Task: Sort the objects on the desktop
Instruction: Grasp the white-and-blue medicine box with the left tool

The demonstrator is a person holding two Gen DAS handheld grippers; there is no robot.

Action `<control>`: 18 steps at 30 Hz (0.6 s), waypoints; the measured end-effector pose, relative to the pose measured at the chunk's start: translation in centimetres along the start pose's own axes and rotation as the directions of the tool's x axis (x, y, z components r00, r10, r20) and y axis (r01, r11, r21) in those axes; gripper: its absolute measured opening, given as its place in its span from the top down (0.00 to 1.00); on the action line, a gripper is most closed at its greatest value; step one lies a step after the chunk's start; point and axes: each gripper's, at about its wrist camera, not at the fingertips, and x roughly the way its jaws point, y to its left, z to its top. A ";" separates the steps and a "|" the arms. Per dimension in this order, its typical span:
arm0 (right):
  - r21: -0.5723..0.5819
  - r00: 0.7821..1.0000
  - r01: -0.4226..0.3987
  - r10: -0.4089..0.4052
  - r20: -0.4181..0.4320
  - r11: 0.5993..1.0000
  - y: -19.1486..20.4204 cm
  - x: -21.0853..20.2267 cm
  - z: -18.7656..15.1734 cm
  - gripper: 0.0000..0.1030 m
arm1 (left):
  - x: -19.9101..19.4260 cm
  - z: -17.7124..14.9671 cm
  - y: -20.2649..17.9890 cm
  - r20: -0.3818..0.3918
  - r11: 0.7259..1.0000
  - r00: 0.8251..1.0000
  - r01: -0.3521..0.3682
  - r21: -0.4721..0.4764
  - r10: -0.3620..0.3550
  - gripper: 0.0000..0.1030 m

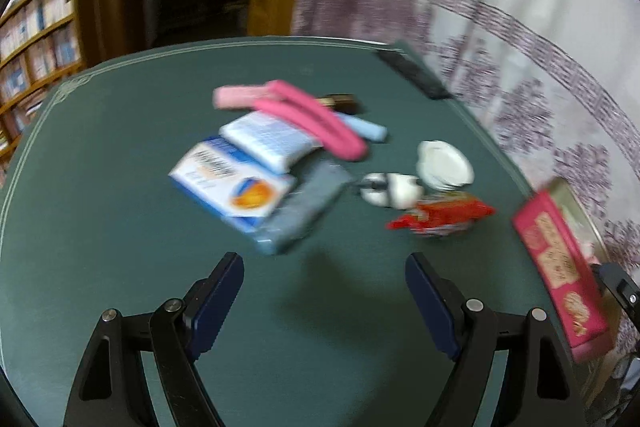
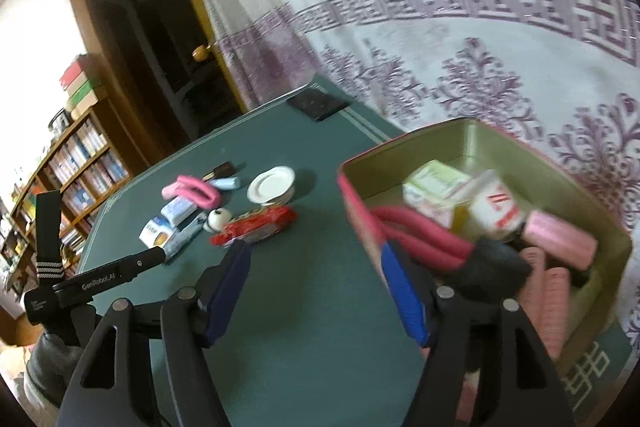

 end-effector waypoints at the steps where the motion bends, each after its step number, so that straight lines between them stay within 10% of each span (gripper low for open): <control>1: -0.004 1.000 -0.006 0.006 -0.010 1.000 0.4 0.4 -0.1 0.29 | 0.0 0.0 0.8 0.001 1.000 1.000 -0.013 -0.014 0.013 0.18; 18: -0.036 0.994 -0.037 0.033 -0.105 0.999 2.9 4.4 -0.8 0.27 | 3.6 3.3 5.1 0.000 0.989 0.992 -0.125 -0.076 0.125 0.18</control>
